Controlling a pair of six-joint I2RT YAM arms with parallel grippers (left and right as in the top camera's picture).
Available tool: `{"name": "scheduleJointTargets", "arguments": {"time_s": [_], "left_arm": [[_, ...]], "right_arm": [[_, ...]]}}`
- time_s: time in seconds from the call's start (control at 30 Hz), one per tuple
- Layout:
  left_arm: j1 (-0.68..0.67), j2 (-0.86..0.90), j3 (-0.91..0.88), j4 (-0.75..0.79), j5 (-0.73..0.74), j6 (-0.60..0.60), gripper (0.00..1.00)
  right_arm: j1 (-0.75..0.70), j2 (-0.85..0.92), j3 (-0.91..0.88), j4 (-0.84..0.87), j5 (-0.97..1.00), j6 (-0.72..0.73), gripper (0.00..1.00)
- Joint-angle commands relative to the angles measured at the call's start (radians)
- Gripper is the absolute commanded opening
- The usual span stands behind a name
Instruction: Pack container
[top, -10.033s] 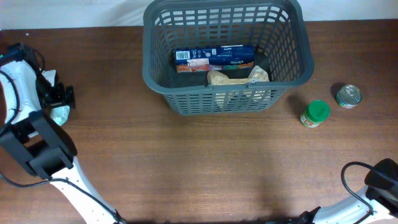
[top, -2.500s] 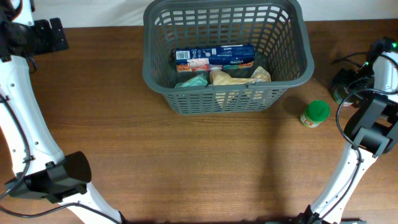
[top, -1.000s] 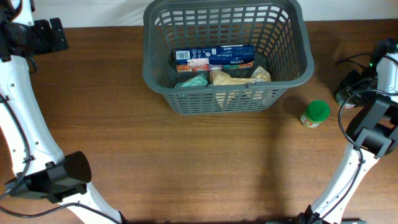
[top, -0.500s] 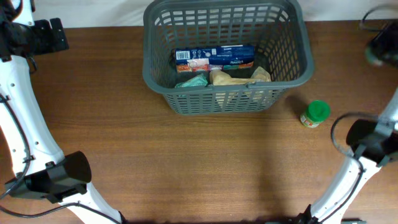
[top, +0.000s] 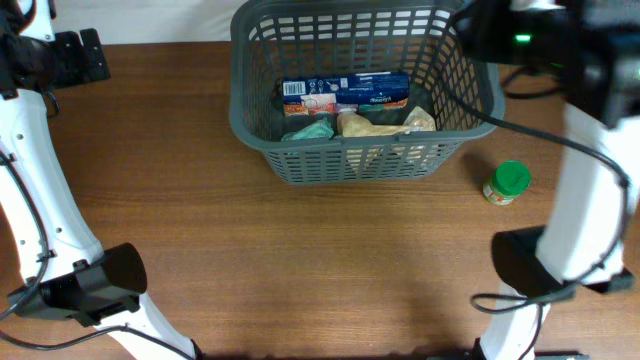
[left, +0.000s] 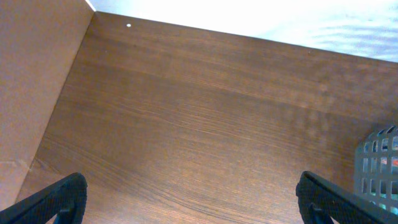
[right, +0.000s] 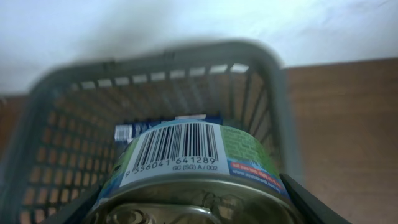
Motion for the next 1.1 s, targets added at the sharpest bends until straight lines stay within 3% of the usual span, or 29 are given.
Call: {"name": "scheduleJointTargets", "arguments": {"time_s": [0.0, 0.37, 0.47, 0.63, 0.73, 0.9, 1.07], "left_arm": [[0.002, 0.006, 0.0, 0.002, 0.011, -0.014, 0.99], [0.002, 0.006, 0.0, 0.002, 0.011, -0.014, 0.99], [0.002, 0.006, 0.0, 0.002, 0.011, -0.014, 0.99], [0.002, 0.006, 0.0, 0.002, 0.011, -0.014, 0.99], [0.002, 0.006, 0.0, 0.002, 0.011, -0.013, 0.99], [0.002, 0.006, 0.0, 0.002, 0.011, -0.013, 0.99], [0.002, 0.006, 0.0, 0.002, 0.011, -0.014, 0.99]], "right_arm": [[0.068, 0.098, -0.057, 0.021, 0.08, -0.013, 0.36], [0.089, 0.38, -0.29, 0.161, 0.079, 0.017, 0.38], [0.089, 0.397, -0.345, 0.183, 0.079, 0.017, 0.74], [0.082, 0.36, -0.317, 0.164, 0.079, 0.016, 0.95], [0.069, 0.283, -0.238, 0.135, 0.088, 0.014, 0.95], [0.021, 0.106, -0.098, 0.08, 0.273, 0.013, 0.96], [-0.237, -0.092, -0.091, 0.056, 0.312, 0.023, 0.97]]}}
